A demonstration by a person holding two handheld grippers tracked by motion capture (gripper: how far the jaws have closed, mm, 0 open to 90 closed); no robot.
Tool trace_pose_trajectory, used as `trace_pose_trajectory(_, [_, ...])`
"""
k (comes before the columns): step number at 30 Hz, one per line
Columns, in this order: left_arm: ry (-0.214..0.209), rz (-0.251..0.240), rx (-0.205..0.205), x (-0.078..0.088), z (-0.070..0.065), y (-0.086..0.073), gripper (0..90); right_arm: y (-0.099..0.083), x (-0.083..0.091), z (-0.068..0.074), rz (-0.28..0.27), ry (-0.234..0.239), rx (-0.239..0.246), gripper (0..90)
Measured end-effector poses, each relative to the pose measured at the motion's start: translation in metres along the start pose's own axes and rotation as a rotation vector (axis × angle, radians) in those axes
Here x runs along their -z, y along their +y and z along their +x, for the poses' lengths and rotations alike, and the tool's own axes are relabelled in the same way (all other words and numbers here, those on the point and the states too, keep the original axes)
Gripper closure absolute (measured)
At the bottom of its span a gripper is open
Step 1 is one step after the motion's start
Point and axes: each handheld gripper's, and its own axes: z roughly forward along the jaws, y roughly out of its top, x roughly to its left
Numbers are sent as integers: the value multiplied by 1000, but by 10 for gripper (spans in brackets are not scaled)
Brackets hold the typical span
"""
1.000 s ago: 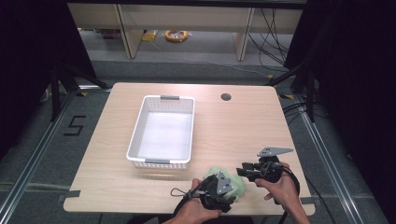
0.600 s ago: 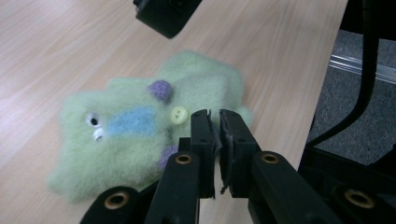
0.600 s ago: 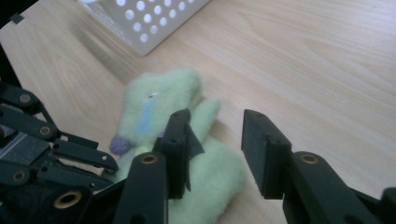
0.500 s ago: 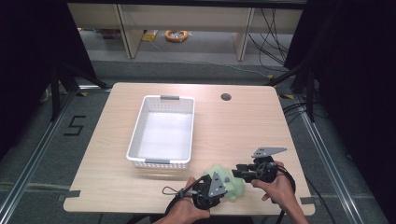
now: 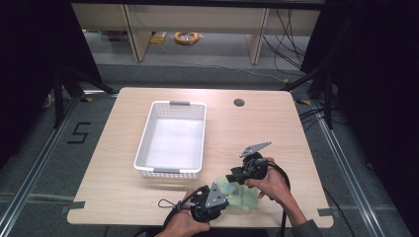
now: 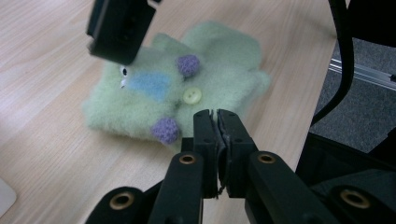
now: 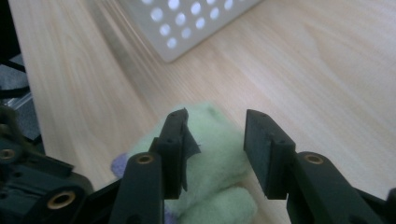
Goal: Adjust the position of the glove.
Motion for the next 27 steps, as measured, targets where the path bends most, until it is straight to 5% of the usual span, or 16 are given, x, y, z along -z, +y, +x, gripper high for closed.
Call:
trace_pose_trajectory(2, [3, 1, 13, 0, 0, -1, 887, 0, -2, -1, 16, 4, -12, 604])
trace_pose_trajectory(3, [3, -2, 8, 1, 2, -2, 887, -2, -3, -4, 20, 15, -21, 705])
trace_pose_trajectory(4, [3, -2, 8, 1, 2, -2, 888, -2, -3, -4, 20, 15, -21, 705])
trace_pose_trajectory(6, [-6, 7, 48, -2, 3, -5, 886, -7, -4, -8, 17, 56, -52, 846])
trace_pose_trajectory(8, [-1, 18, 27, -3, 5, -7, 865, -9, -4, -11, 17, 52, -55, 869])
trace_pose_trajectory(9, [-7, 9, 62, -4, 4, -8, 845, -10, -4, -10, 5, 64, -86, 870])
trace_pose_trajectory(12, [-20, 10, 54, -1, 4, -7, 755, -8, 0, -14, -38, 37, -91, 740])
trace_pose_trajectory(14, [-24, -10, 113, -3, 1, -6, 641, -6, 1, -16, -25, 30, -108, 601])
trace_pose_trajectory(17, [-17, 19, 133, -5, -1, -6, 535, -7, -5, -21, -1, 38, -144, 532])
trace_pose_trajectory(19, [-10, 28, 107, -7, 0, -6, 539, -8, -9, -19, 33, 52, -172, 533])
trace_pose_trajectory(20, [-12, 45, 94, -7, 1, -5, 551, -9, -12, -21, 24, 70, -147, 537])
trace_pose_trajectory(23, [-3, 42, 114, -10, 0, -5, 585, -9, -12, -19, 42, 64, -165, 578])
trace_pose_trajectory(27, [-2, 54, 112, -11, 3, -7, 731, -11, -6, -17, 24, 61, -138, 797])
